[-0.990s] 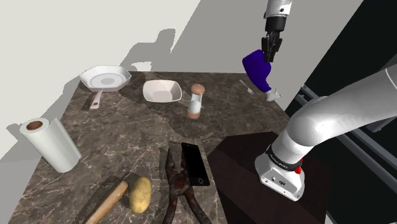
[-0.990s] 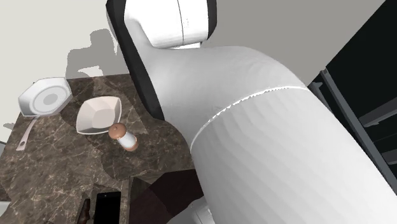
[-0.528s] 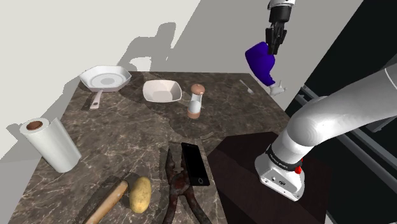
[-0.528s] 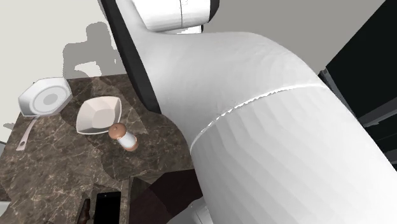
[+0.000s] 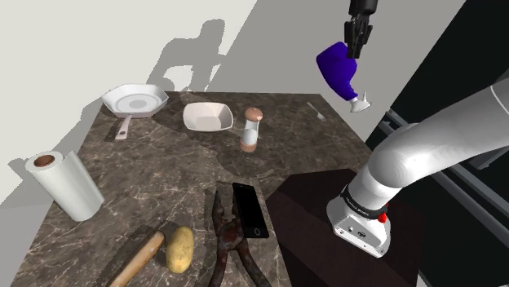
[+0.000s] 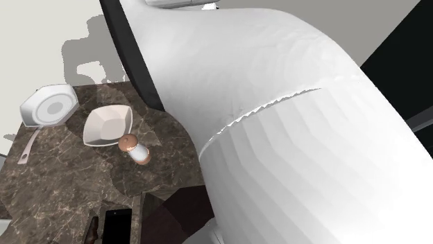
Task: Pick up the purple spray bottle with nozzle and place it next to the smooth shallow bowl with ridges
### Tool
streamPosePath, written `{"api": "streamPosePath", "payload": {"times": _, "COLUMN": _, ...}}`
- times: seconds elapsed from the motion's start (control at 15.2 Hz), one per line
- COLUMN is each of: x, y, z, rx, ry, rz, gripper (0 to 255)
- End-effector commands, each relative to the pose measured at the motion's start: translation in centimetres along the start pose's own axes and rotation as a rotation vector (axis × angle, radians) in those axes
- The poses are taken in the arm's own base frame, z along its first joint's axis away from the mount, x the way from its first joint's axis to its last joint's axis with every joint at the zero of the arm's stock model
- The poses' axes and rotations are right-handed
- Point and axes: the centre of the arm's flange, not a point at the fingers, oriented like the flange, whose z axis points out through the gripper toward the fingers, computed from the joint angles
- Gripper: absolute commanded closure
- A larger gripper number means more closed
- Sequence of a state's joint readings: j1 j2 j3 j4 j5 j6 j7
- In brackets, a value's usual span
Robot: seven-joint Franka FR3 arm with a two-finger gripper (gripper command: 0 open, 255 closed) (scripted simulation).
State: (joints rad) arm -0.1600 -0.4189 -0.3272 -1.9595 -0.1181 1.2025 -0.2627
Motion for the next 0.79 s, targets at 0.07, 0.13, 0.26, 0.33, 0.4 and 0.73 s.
{"api": "streamPosePath", "payload": {"times": 0.07, "x": 1.8, "y": -2.8, "z": 0.6, "rx": 0.0, "ry": 0.0, "rz": 0.0, "gripper": 255}}
{"api": "streamPosePath", "payload": {"times": 0.13, "x": 2.5, "y": -3.9, "z": 0.9, "rx": 0.0, "ry": 0.0, "rz": 0.0, "gripper": 255}}
{"api": "streamPosePath", "payload": {"times": 0.26, "x": 3.9, "y": -6.0, "z": 1.5, "rx": 0.0, "ry": 0.0, "rz": 0.0, "gripper": 255}}
{"api": "streamPosePath", "payload": {"times": 0.33, "x": 4.6, "y": -7.1, "z": 1.8, "rx": 0.0, "ry": 0.0, "rz": 0.0, "gripper": 255}}
{"api": "streamPosePath", "payload": {"times": 0.4, "x": 5.3, "y": -8.2, "z": 2.1, "rx": 0.0, "ry": 0.0, "rz": 0.0, "gripper": 255}}
{"api": "streamPosePath", "payload": {"times": 0.73, "x": 8.9, "y": -13.5, "z": 3.6, "rx": 0.0, "ry": 0.0, "rz": 0.0, "gripper": 255}}
